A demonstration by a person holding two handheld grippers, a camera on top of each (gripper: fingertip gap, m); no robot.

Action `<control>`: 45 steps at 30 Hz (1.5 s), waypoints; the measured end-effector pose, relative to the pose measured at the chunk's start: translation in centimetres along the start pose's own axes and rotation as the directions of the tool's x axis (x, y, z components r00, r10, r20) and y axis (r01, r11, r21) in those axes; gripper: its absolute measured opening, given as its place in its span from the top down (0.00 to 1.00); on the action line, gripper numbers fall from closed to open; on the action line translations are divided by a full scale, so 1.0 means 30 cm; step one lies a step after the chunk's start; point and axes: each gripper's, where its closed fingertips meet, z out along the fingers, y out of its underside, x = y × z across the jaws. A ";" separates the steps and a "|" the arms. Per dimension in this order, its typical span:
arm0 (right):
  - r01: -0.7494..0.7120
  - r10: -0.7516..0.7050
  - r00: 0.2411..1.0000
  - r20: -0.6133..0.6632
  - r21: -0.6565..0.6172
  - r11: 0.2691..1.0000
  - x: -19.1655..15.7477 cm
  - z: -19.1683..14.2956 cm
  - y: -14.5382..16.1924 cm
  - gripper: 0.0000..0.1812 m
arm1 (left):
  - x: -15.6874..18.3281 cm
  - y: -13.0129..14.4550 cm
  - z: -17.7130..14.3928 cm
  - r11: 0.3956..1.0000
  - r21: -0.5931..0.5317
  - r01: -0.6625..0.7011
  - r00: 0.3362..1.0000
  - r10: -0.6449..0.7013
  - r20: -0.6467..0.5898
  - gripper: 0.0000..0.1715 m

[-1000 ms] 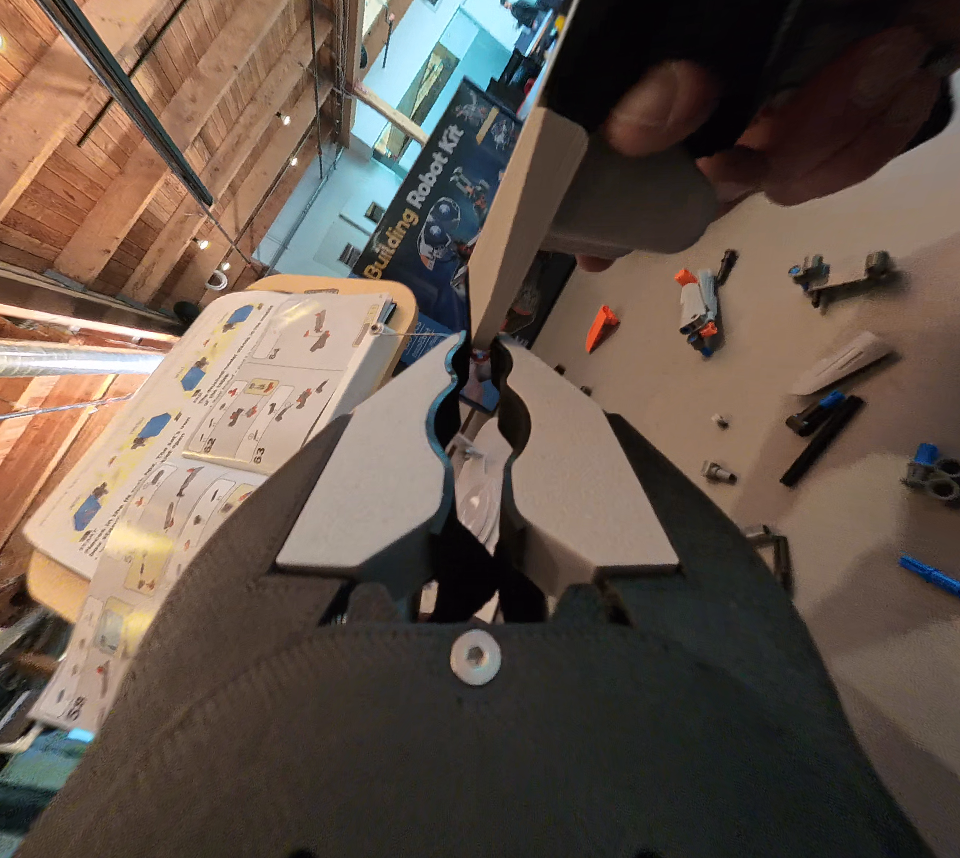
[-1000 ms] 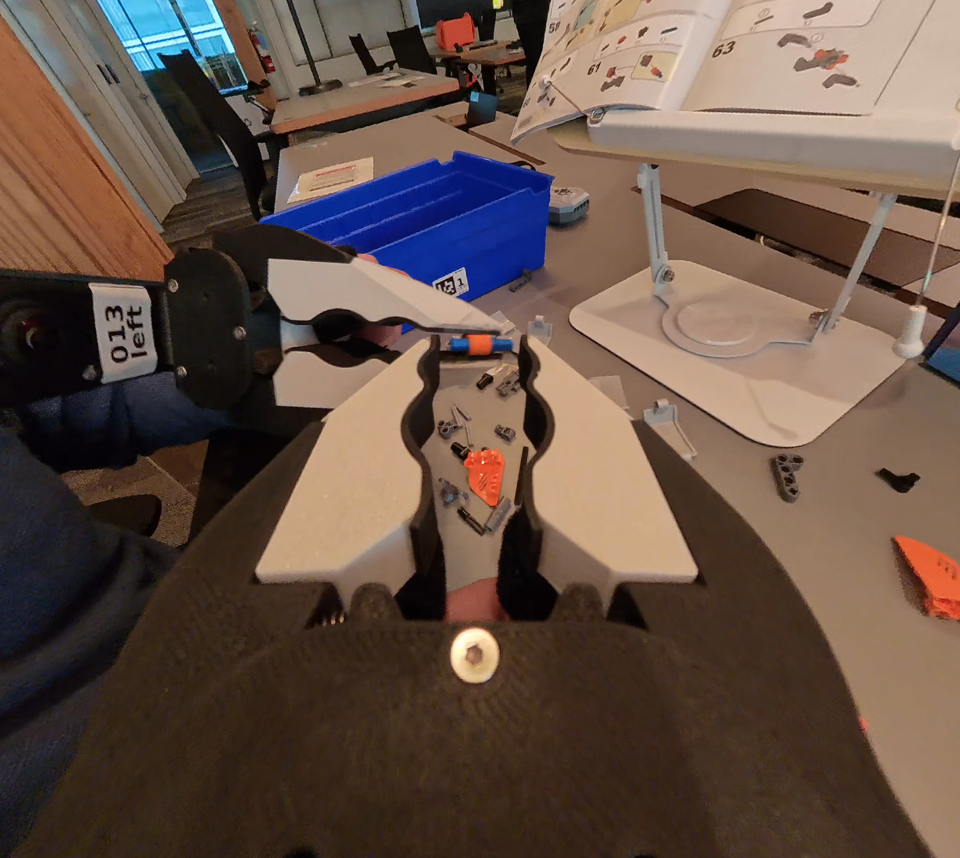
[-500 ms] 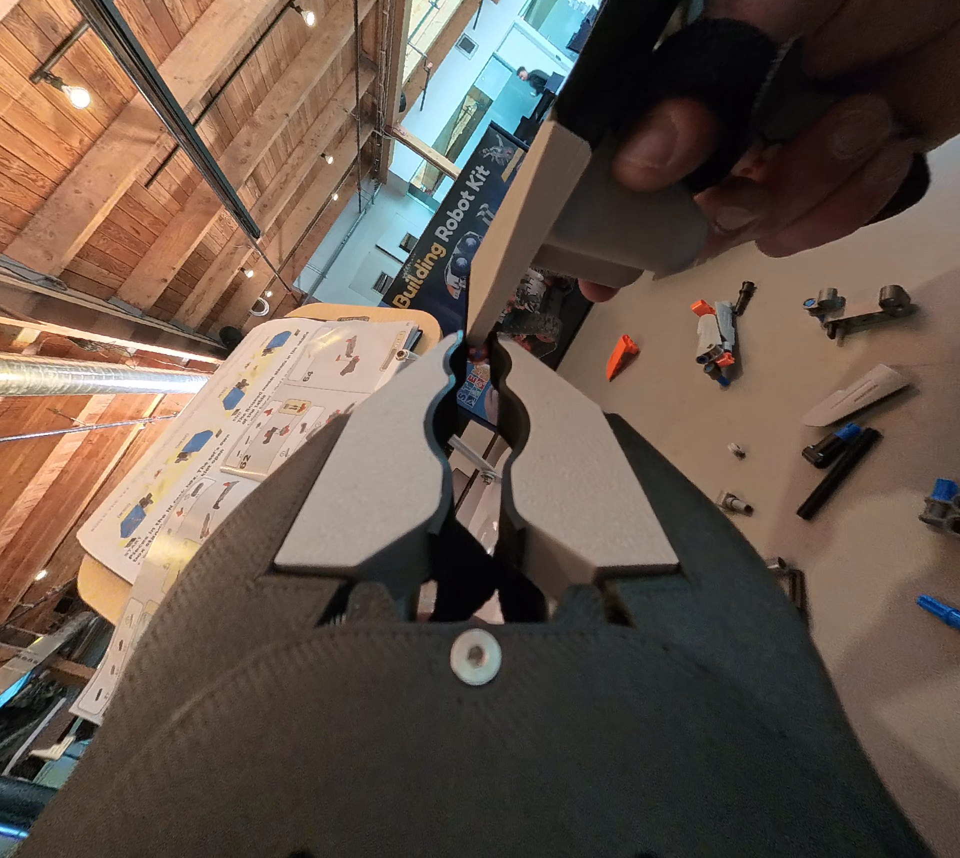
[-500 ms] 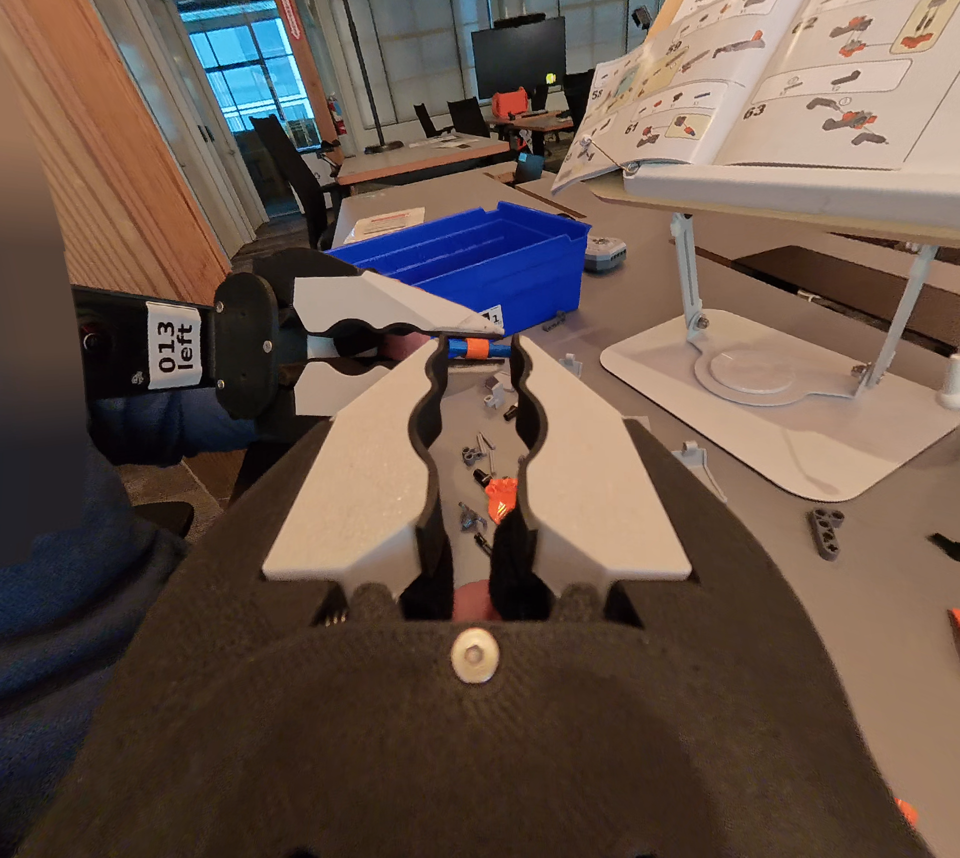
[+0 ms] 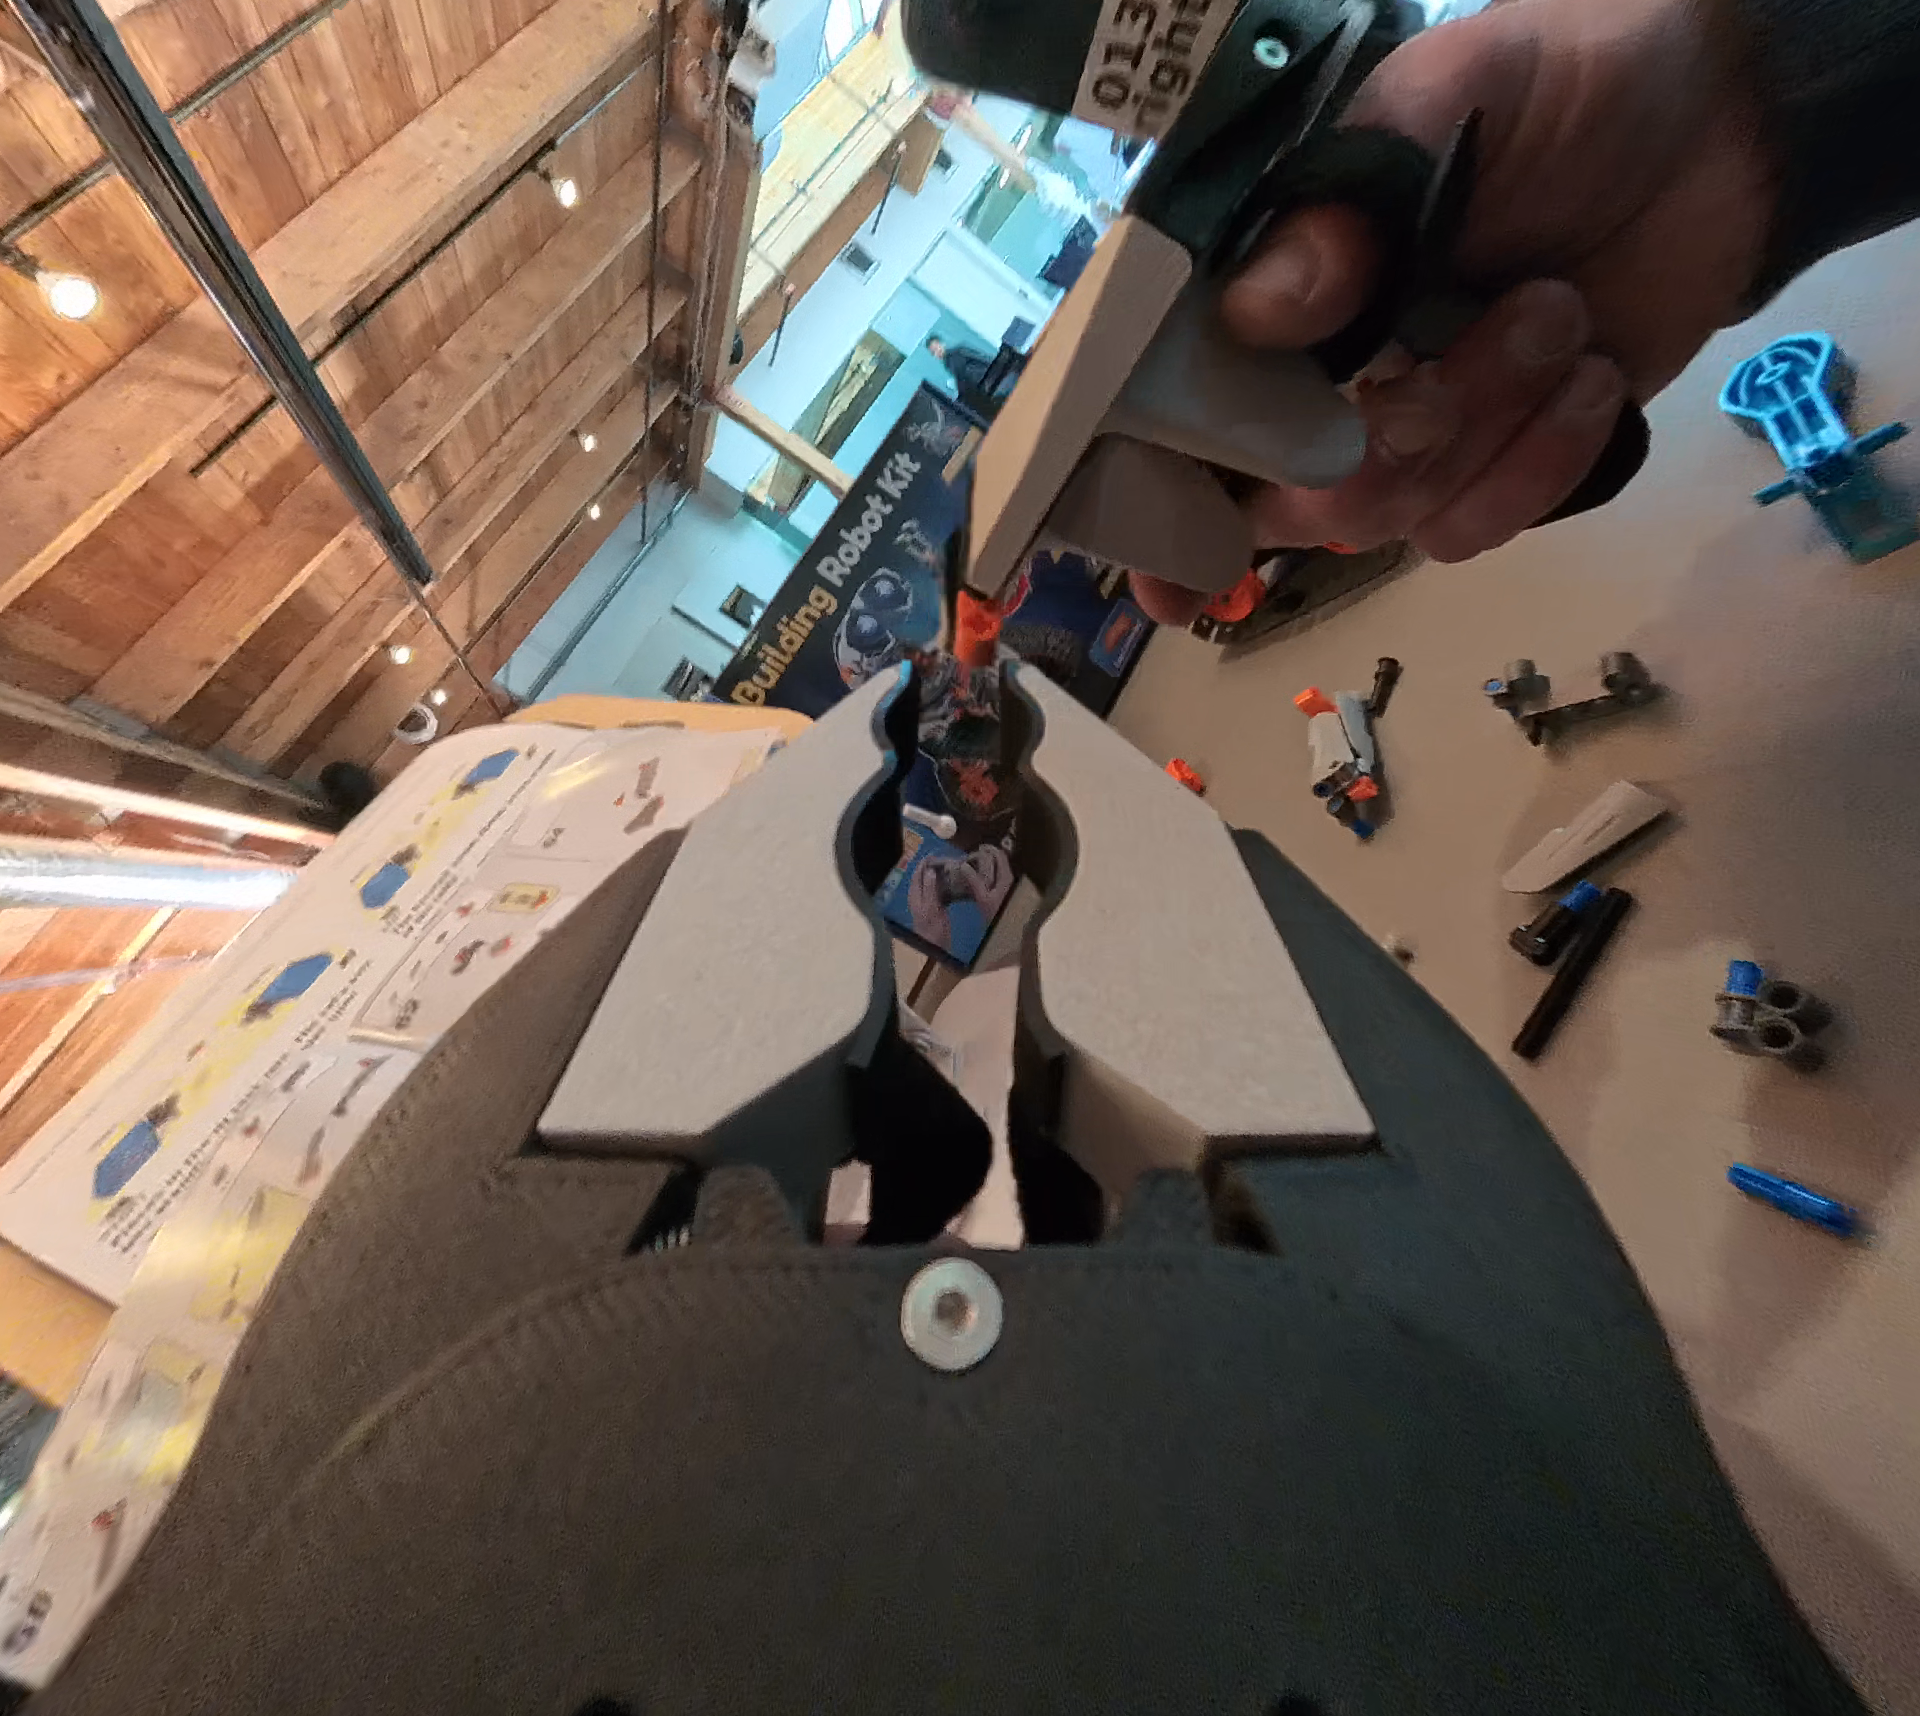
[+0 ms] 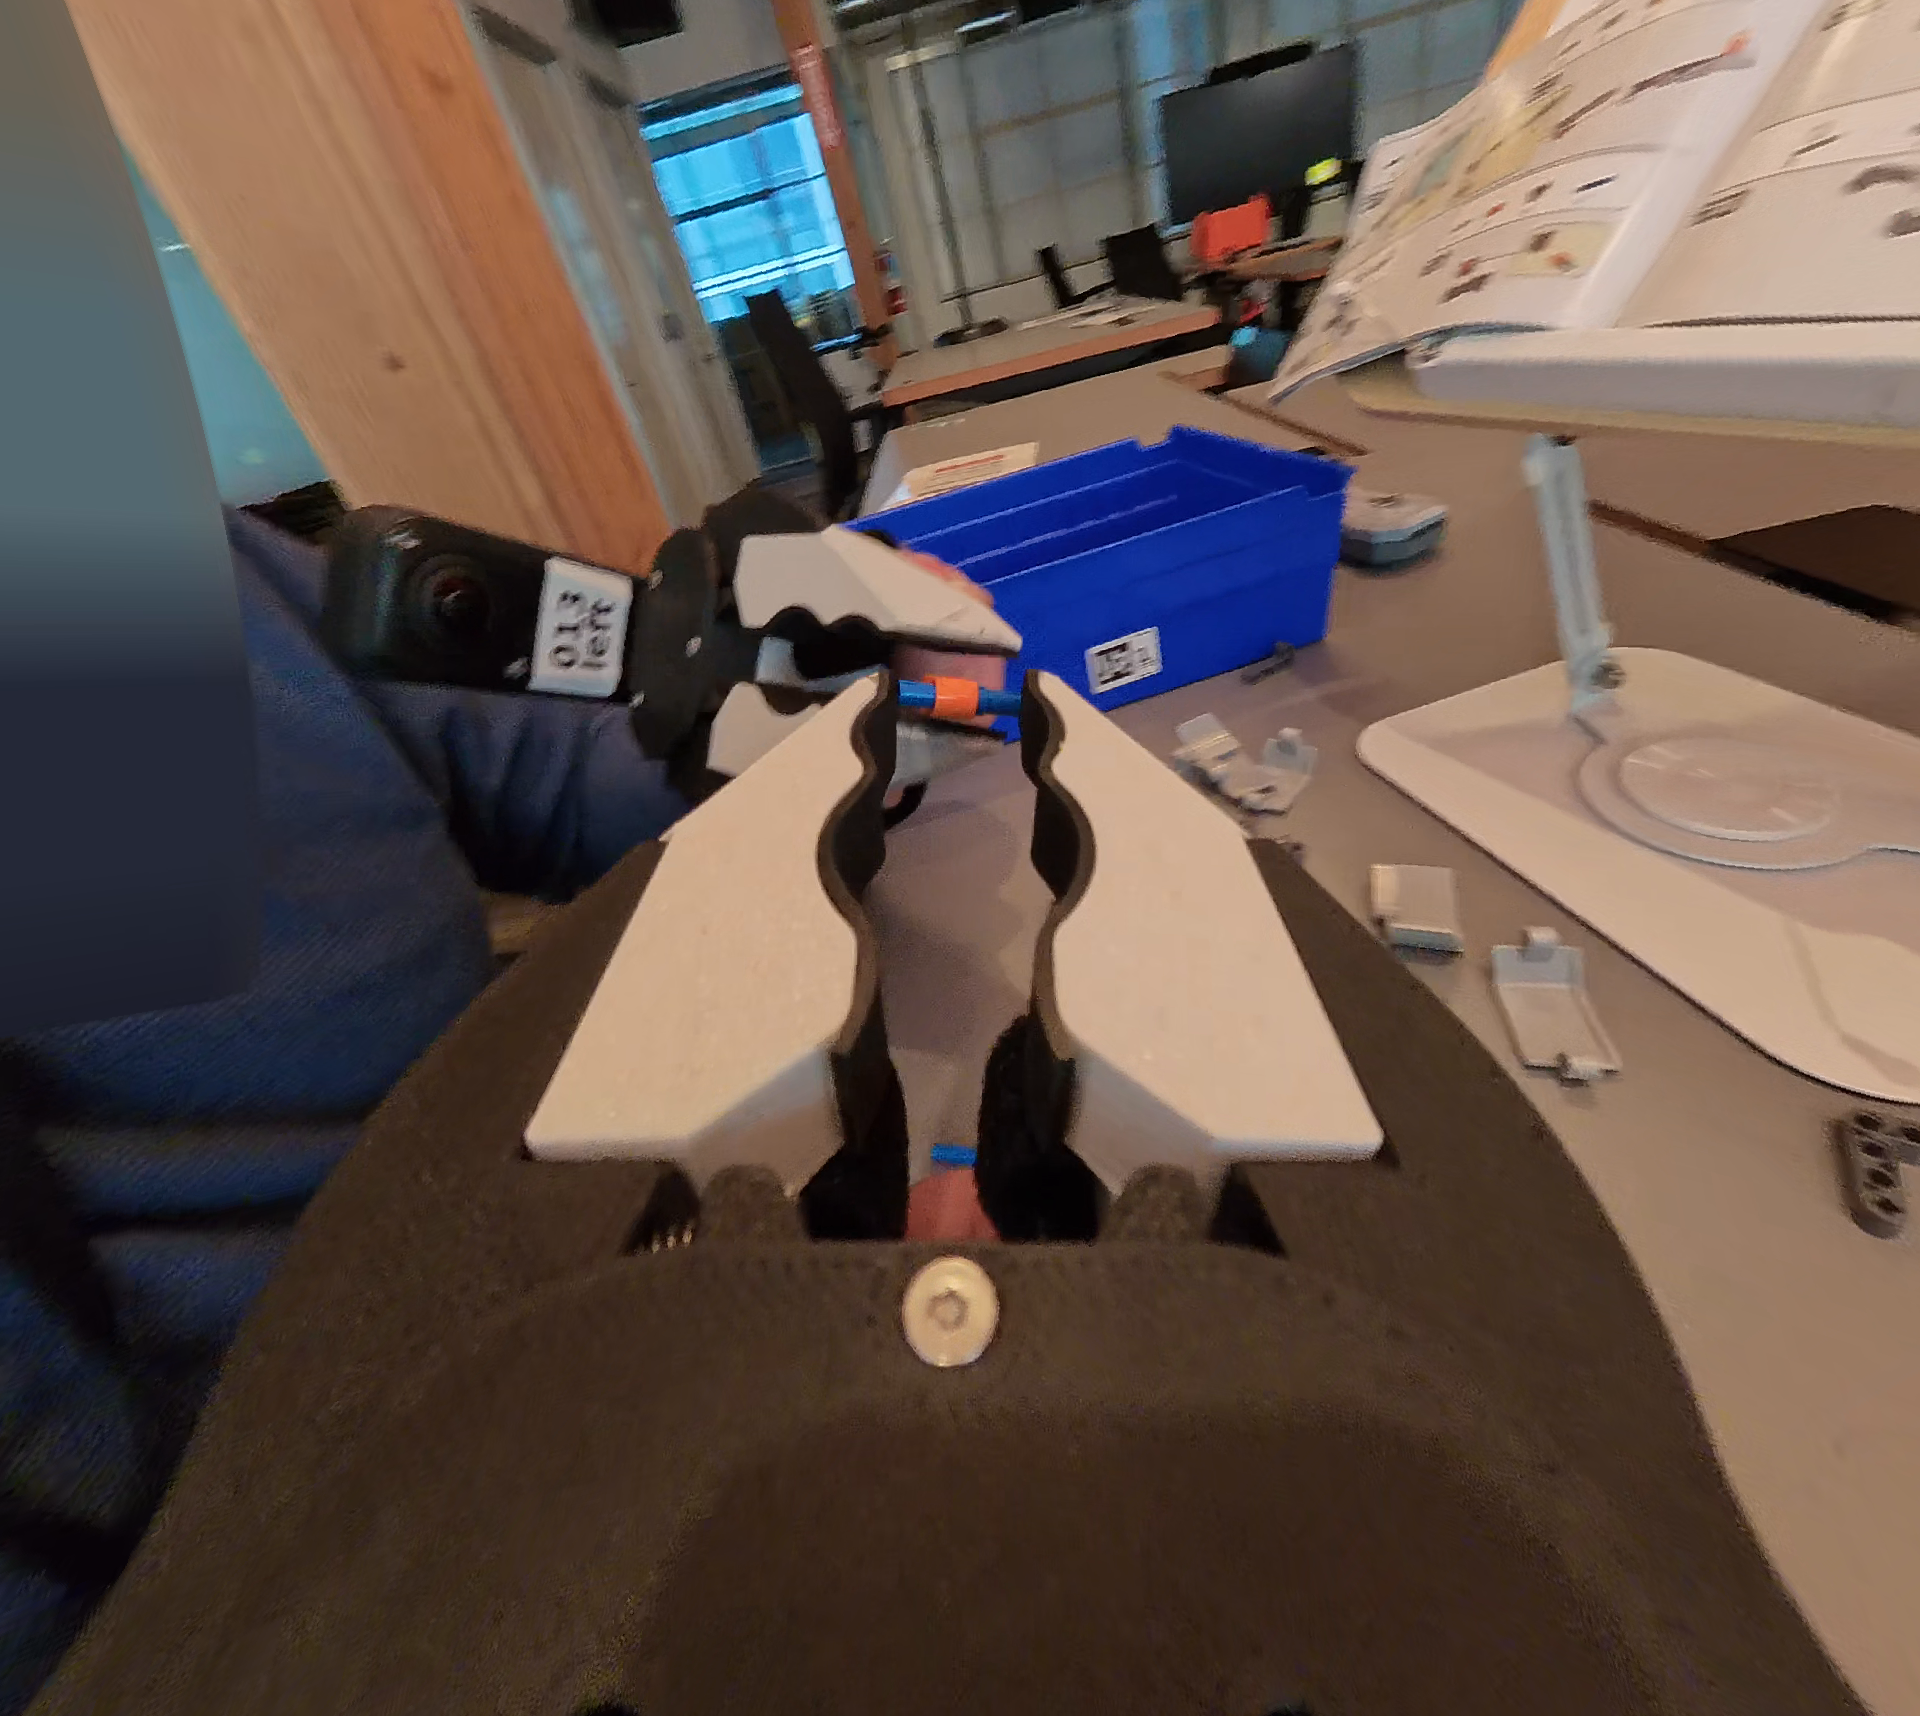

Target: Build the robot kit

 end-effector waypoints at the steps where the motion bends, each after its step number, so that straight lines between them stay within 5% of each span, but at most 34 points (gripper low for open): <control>1: -0.004 0.004 1.000 0.017 -0.016 1.000 -0.002 -0.005 0.005 0.88 | 0.001 -0.012 -0.008 1.000 0.018 -0.012 1.000 0.013 -0.006 0.92; 11: -0.088 0.096 0.989 0.112 -0.075 0.993 -0.025 -0.014 0.031 0.88 | 0.046 -0.051 -0.013 0.978 0.026 -0.207 0.978 0.207 0.021 0.97; 19: -0.180 0.181 0.979 -0.092 0.020 0.984 0.026 -0.026 -0.017 0.89 | -0.011 -0.028 -0.002 0.936 -0.100 -0.337 0.925 0.349 0.150 0.97; 29: -0.214 0.222 0.963 -0.150 0.067 0.974 0.019 -0.014 0.005 0.94 | 0.012 -0.021 0.015 0.919 -0.126 -0.373 0.910 0.389 0.143 0.97; 37: 0.057 -0.085 0.982 -0.168 -0.165 0.985 0.010 -0.052 0.048 0.98 | 0.021 -0.034 0.000 1.000 0.022 0.018 0.998 -0.017 -0.069 0.91; 41: 0.151 -0.187 0.976 -0.109 -0.277 0.949 -0.015 -0.060 0.069 0.98 | 0.030 -0.008 -0.003 0.958 0.002 0.286 0.932 -0.277 -0.235 0.89; 45: 0.231 -0.256 0.967 -0.019 -0.368 0.901 -0.047 -0.069 0.097 0.98 | 0.089 -0.029 -0.021 0.876 -0.027 0.482 0.787 -0.446 -0.426 0.92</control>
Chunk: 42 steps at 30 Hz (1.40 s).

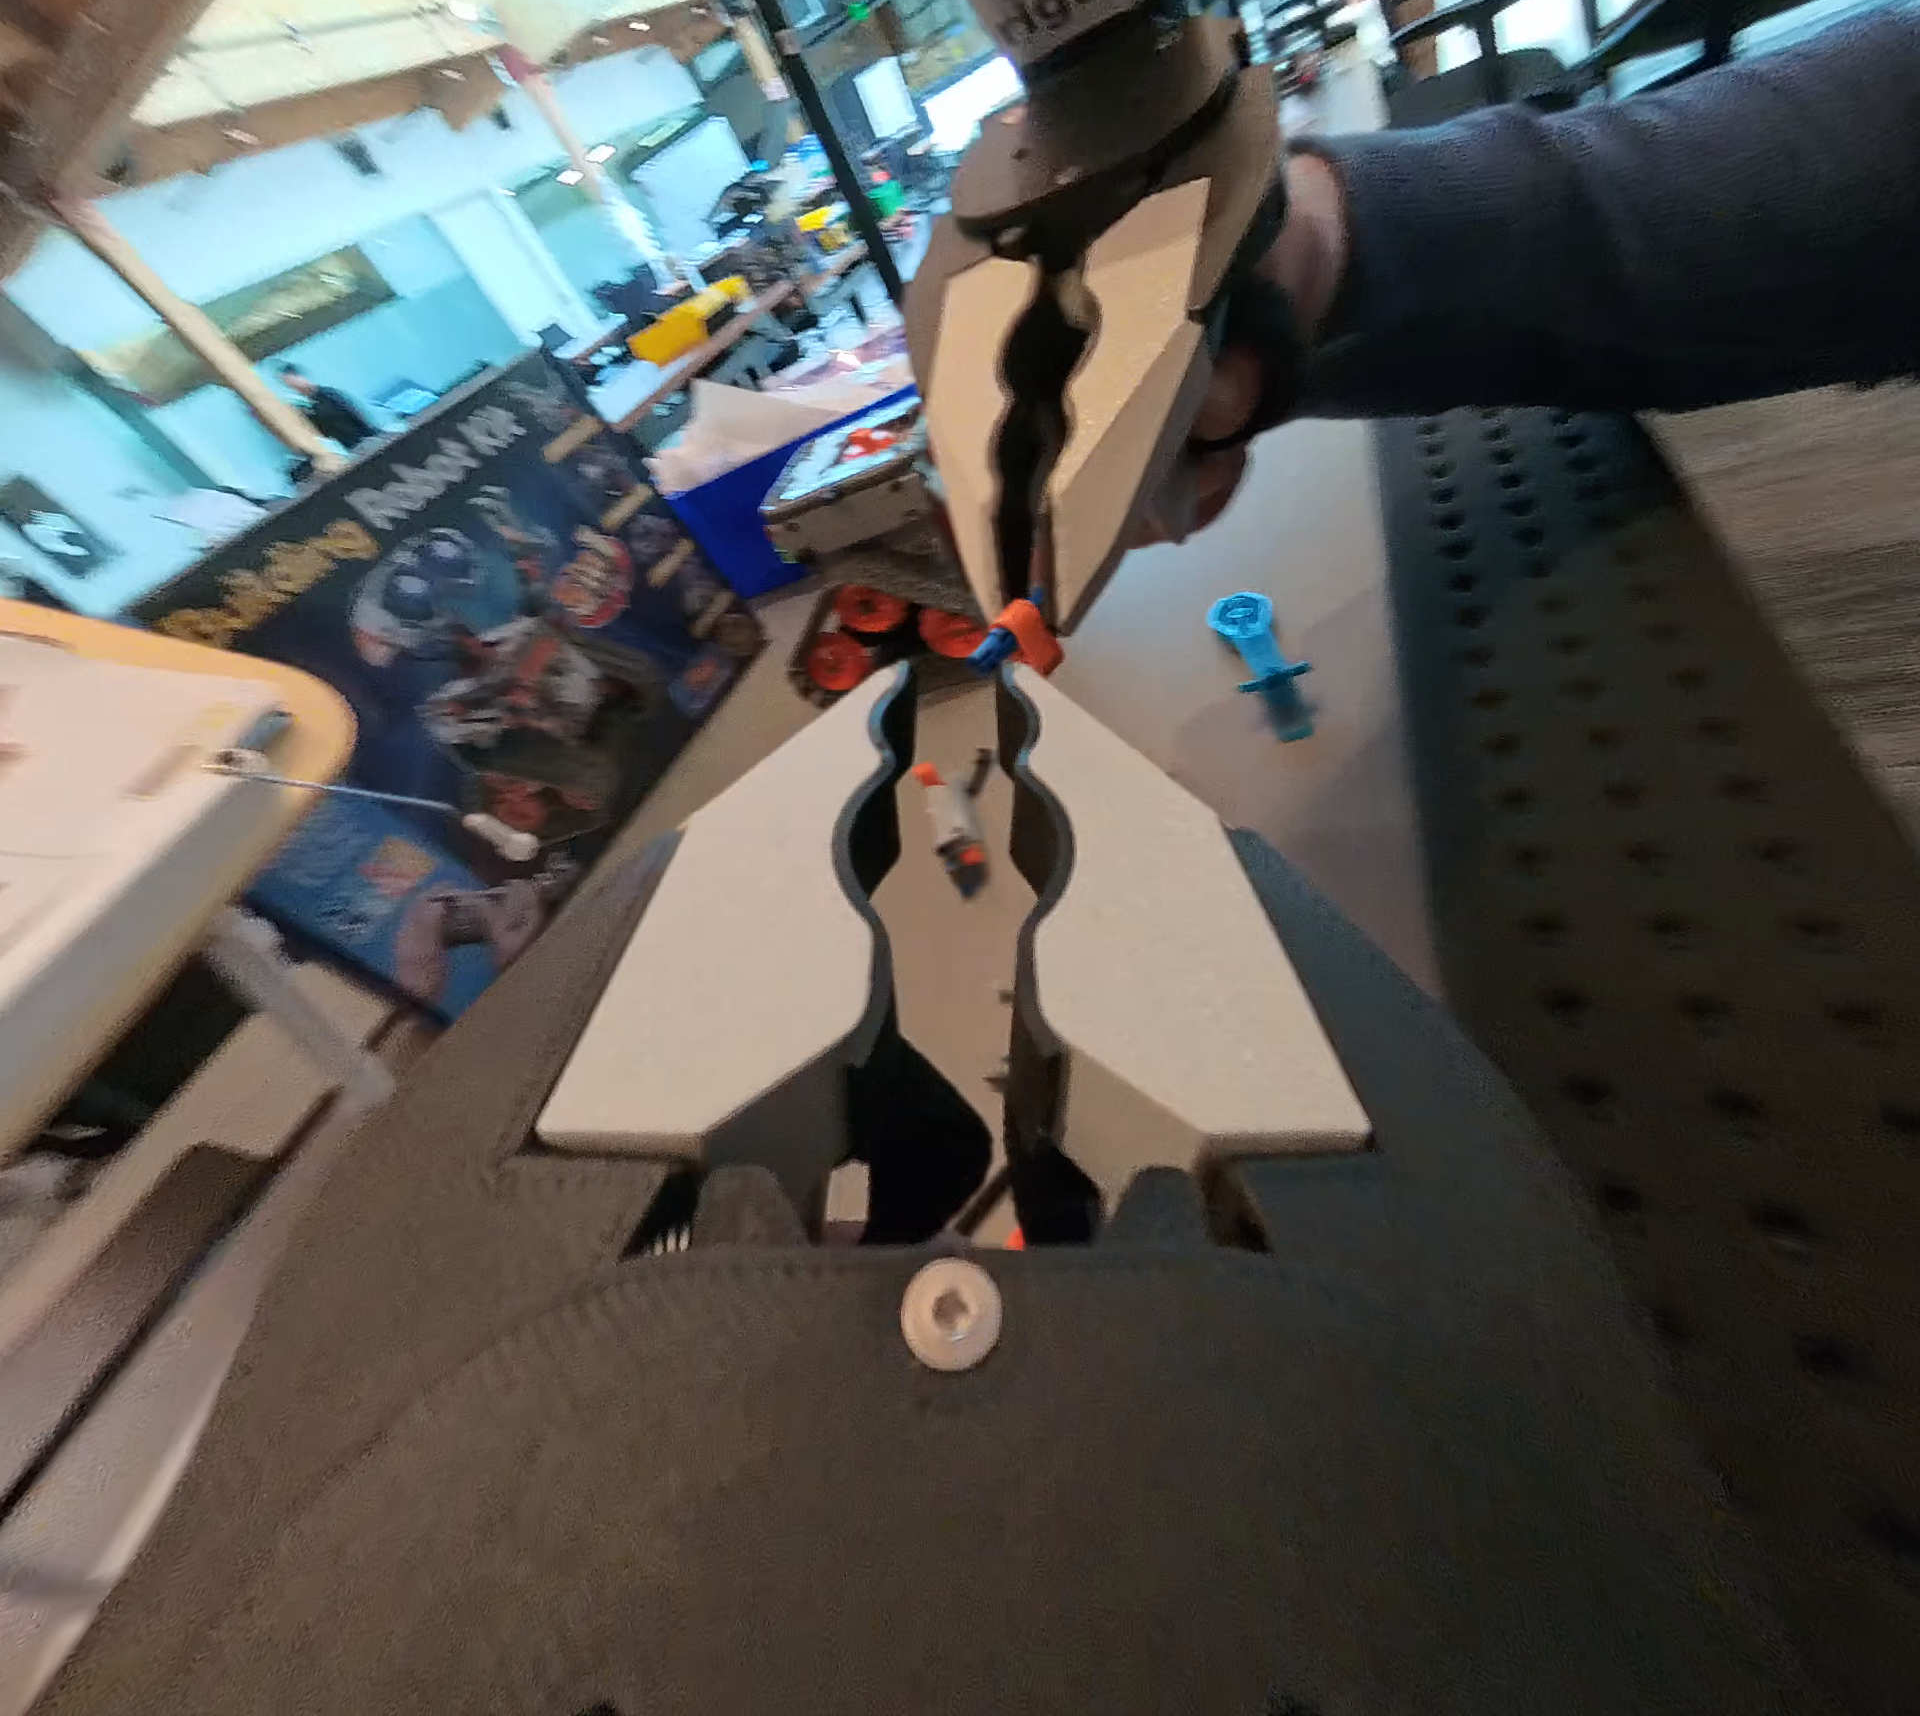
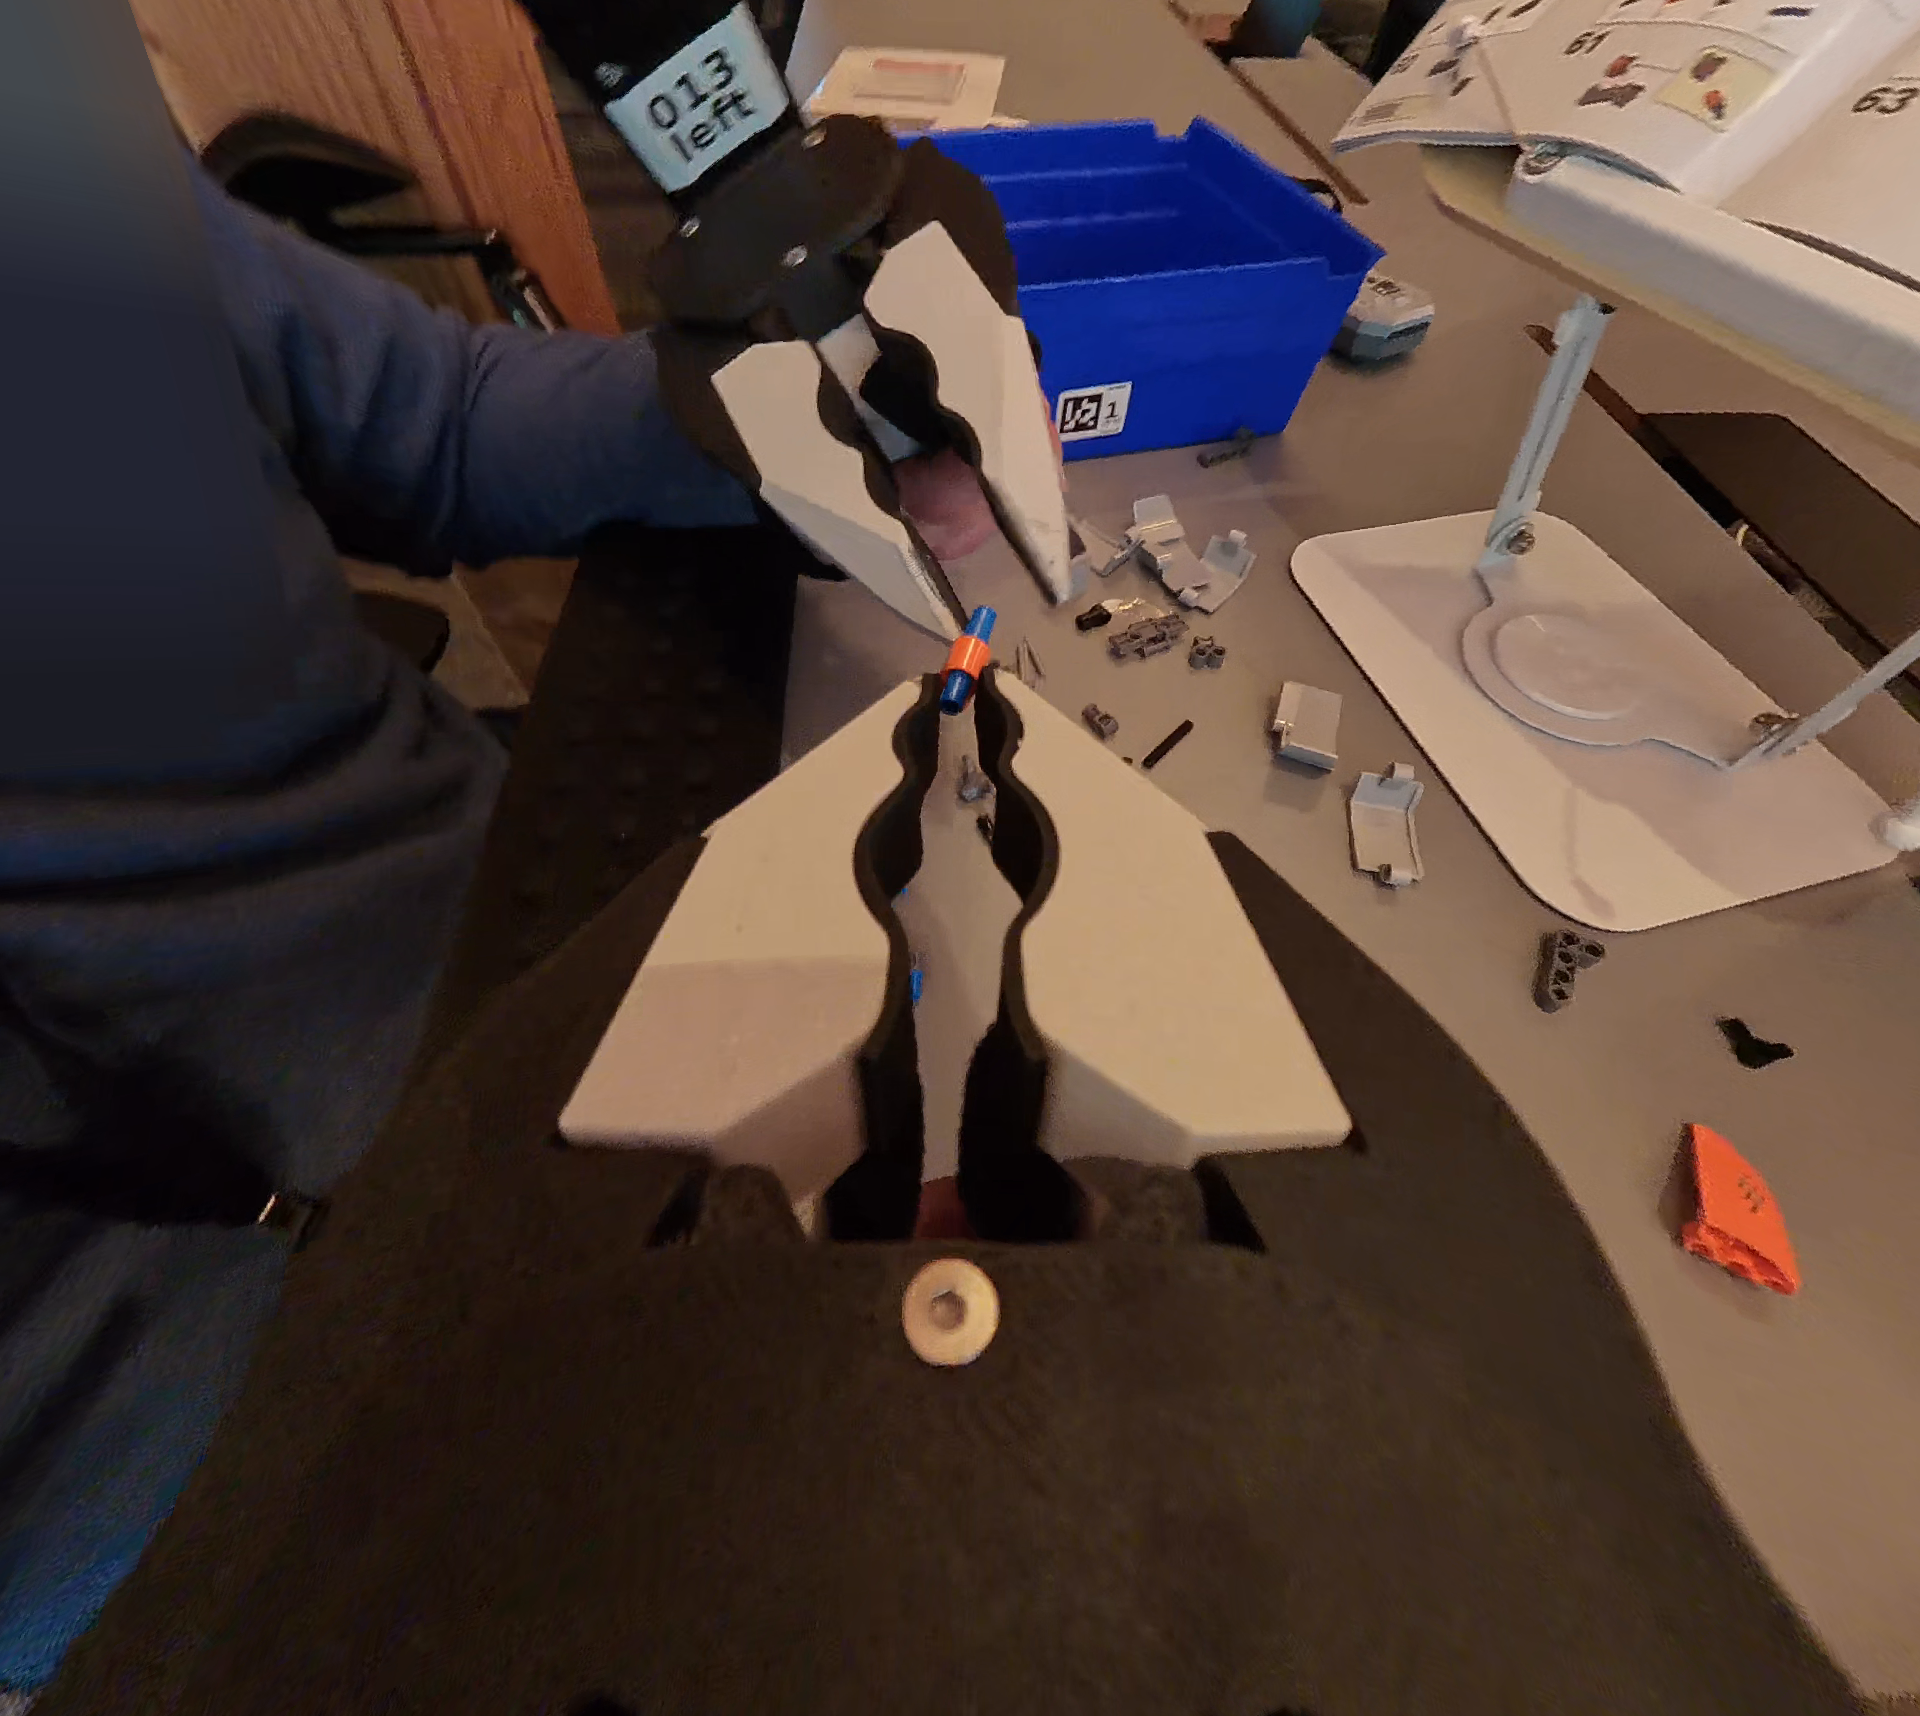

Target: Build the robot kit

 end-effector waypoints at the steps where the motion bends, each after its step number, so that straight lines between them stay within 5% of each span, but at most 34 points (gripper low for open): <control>1: 0.013 -0.012 1.000 0.013 -0.014 1.000 -0.006 -0.002 0.003 0.98 | 0.016 0.001 0.002 0.999 0.007 0.035 0.999 -0.035 -0.040 0.95; 13: 0.149 -0.135 0.983 0.122 -0.117 0.982 -0.068 -0.003 0.041 0.97 | 0.074 -0.051 -0.022 0.956 0.104 0.276 0.934 -0.241 -0.264 0.94; 22: 0.157 -0.143 0.982 0.126 -0.104 0.982 -0.076 -0.001 0.038 0.97 | 0.110 -0.020 -0.011 0.971 0.056 0.231 0.936 -0.206 -0.287 0.98; 26: 0.100 -0.098 0.994 0.056 -0.040 0.994 -0.051 0.003 0.011 0.90 | 0.073 -0.039 -0.019 0.963 0.107 0.248 0.946 -0.217 -0.242 0.98; 36: 0.001 0.005 0.999 -0.036 0.173 0.985 -0.029 0.007 -0.042 0.96 | 0.048 -0.057 -0.023 0.938 0.166 0.304 0.938 -0.264 -0.225 0.98; 42: -0.094 0.094 0.996 0.013 0.272 0.958 -0.033 -0.004 -0.063 1.00 | 0.065 -0.059 -0.012 0.940 0.171 0.294 0.942 -0.254 -0.221 0.98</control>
